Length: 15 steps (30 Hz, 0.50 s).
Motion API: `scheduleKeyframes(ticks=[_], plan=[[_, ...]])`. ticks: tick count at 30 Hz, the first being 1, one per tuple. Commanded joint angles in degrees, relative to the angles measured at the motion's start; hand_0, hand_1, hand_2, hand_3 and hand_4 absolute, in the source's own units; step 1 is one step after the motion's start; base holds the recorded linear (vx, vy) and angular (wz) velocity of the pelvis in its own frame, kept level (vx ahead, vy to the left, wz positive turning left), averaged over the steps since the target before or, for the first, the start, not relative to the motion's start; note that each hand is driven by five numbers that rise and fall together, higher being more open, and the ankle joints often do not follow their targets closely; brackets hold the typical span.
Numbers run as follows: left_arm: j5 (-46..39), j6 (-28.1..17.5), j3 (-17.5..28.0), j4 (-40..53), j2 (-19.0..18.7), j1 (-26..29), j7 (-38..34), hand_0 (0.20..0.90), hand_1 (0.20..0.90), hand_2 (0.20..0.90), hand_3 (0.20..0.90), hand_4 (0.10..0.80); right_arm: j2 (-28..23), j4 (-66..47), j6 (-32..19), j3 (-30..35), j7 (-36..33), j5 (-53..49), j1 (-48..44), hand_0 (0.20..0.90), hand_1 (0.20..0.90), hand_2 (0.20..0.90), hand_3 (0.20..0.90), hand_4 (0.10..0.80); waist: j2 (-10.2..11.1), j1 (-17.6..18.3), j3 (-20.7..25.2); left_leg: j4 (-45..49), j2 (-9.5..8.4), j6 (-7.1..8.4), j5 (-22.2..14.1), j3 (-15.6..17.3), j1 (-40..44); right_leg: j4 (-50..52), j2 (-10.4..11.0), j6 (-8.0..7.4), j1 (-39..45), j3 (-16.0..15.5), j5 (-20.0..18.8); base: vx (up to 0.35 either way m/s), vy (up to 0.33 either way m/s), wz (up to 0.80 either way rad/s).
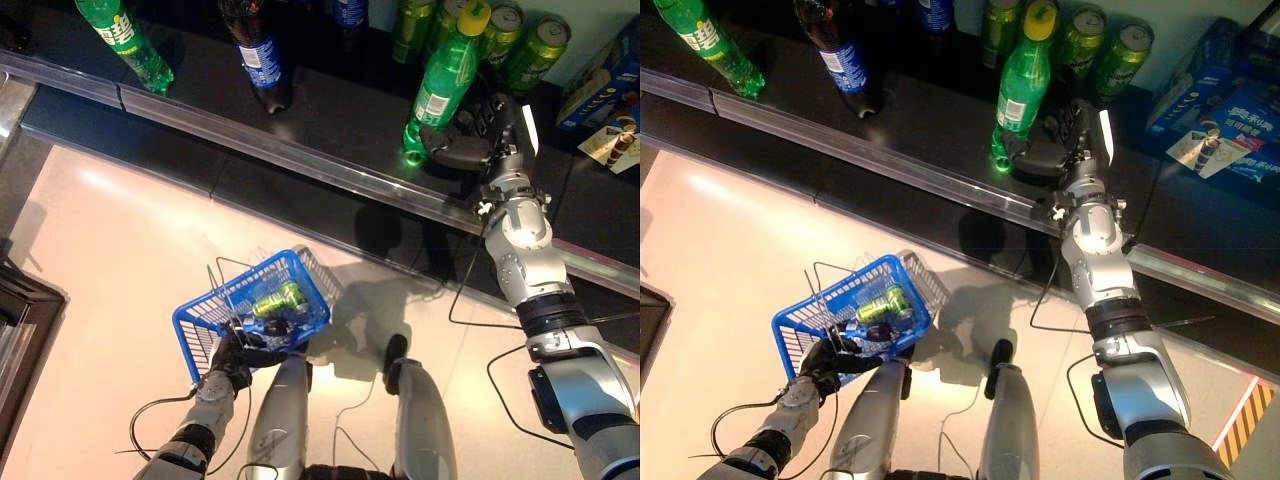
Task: Pick up the drink and place into the basket.
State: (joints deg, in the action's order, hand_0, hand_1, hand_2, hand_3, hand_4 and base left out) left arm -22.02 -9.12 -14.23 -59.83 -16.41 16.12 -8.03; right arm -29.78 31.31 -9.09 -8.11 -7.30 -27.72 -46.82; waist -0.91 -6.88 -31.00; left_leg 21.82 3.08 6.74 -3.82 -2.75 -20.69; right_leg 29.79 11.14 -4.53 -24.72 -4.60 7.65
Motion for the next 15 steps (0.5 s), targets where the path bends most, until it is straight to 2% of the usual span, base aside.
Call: scheduleKeyframes(ticks=[1,15], plan=[[-0.9,-3.3,-1.3,4.5,-5.5,-3.9,-0.3,0.3,0.3,0.3,0.2,0.1,-5.3,-4.1,-4.4,0.2,0.4,-1.6,-8.7,0.9,0.9,0.9,0.9,0.8,-0.8,-1.0,1.2,5.5,-0.67,-3.07,-0.1,-3.1,-2.8,-7.2,3.6,0.7,5.9,-2.5,-5.3,0.0,0.0,0.0],[-1.3,-4.1,-2.0,3.9,-4.9,-3.0,-0.7,0.3,0.3,0.3,0.2,0.1,-4.7,-4.2,-4.2,-1.6,0.9,0.6,-10.3,0.9,0.9,0.9,0.9,0.8,-1.0,-0.7,1.2,3.8,-0.84,-3.36,0.0,-2.8,-2.4,-7.1,3.5,0.59,4.6,-2.0,-5.2,0.0,0.0,0.0]])
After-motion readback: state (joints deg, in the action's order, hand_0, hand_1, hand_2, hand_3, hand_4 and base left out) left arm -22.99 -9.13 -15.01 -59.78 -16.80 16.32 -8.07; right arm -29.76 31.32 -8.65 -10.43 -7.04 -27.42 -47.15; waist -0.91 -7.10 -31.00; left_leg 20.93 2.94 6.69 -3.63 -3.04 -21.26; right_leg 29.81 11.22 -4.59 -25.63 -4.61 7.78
